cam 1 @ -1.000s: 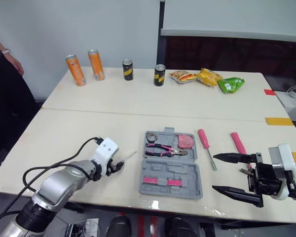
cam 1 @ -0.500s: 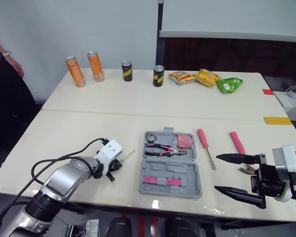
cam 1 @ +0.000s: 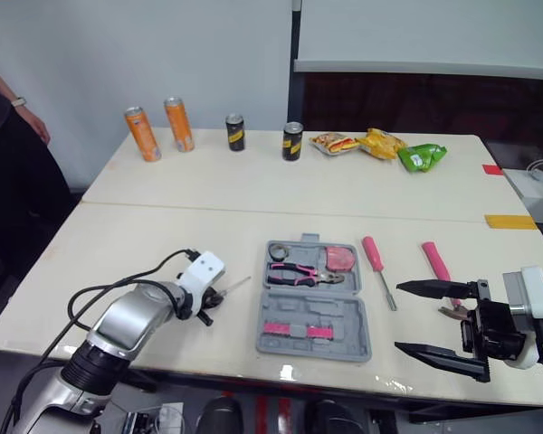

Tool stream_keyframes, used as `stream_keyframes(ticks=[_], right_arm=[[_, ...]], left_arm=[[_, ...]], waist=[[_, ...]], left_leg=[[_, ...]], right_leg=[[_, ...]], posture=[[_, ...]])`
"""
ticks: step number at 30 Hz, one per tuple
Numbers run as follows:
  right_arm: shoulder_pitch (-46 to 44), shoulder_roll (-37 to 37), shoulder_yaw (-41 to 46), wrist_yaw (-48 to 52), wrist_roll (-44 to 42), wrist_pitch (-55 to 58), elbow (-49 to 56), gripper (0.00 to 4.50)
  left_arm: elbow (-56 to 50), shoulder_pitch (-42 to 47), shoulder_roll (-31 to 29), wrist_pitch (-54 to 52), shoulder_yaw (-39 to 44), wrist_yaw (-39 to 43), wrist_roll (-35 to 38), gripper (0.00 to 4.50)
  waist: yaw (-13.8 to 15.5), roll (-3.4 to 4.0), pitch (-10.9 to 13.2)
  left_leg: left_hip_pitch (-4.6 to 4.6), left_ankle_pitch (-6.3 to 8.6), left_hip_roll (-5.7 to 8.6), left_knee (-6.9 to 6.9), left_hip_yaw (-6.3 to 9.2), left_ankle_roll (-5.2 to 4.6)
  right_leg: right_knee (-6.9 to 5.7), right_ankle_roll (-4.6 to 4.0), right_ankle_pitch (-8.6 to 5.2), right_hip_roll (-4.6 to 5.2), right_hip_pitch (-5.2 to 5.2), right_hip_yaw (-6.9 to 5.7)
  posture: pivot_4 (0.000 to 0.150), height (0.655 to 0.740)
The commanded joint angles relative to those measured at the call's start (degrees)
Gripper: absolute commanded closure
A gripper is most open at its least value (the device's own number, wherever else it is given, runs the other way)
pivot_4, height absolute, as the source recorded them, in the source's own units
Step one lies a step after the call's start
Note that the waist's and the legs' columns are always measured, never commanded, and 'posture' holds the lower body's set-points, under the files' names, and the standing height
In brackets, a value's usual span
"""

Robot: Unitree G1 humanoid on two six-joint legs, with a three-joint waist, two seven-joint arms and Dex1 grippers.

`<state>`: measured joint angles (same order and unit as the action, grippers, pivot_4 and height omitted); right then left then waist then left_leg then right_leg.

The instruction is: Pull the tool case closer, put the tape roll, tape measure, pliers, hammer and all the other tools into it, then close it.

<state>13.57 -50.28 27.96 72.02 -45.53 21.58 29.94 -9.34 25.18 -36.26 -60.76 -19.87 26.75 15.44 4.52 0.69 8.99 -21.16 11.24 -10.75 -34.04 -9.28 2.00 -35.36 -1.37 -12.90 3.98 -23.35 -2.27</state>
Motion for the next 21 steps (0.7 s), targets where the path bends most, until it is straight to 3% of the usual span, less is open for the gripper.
stream_keyframes(ticks=[1,11,15,21], right_arm=[[-0.20,0.32,0.42,0.16,0.00,-1.25,0.42,0.00],[0.05,0.98,-0.08,-0.09,0.34,-2.08,0.60,0.00],[-0.43,1.35,-0.70,0.20,0.75,-2.51,-0.01,0.00],[-0.68,1.75,-1.33,0.32,1.20,-3.44,-0.75,0.00]], left_arm=[[0.62,1.31,-0.50,0.72,-0.94,1.75,-1.99,3.41],[4.01,2.19,-0.11,3.94,-1.71,5.19,-4.97,3.41],[4.86,1.38,-0.52,6.03,-2.36,6.79,-6.13,4.48],[3.71,-0.21,-0.96,6.85,-1.23,7.83,-7.00,4.50]], waist=[[0.01,0.01,-0.01],[0.05,0.01,-0.01],[0.03,0.02,-0.01],[0.00,0.07,-0.04]], left_leg=[[0.00,0.00,0.01,0.00,0.00,-0.01],[-0.02,0.00,0.03,0.00,0.01,-0.02],[-0.02,0.00,0.03,0.01,0.01,-0.02],[-0.02,0.00,0.03,0.03,0.00,-0.01]], right_leg=[[0.00,0.01,0.00,0.02,0.00,0.00],[0.06,0.02,0.01,0.03,-0.03,0.00],[0.06,0.03,0.02,0.04,-0.02,0.00],[0.10,0.04,0.01,0.04,-0.02,0.00]], posture=[[0.150,0.7400],[0.150,0.7400],[0.150,0.7400],[0.150,0.7400]])
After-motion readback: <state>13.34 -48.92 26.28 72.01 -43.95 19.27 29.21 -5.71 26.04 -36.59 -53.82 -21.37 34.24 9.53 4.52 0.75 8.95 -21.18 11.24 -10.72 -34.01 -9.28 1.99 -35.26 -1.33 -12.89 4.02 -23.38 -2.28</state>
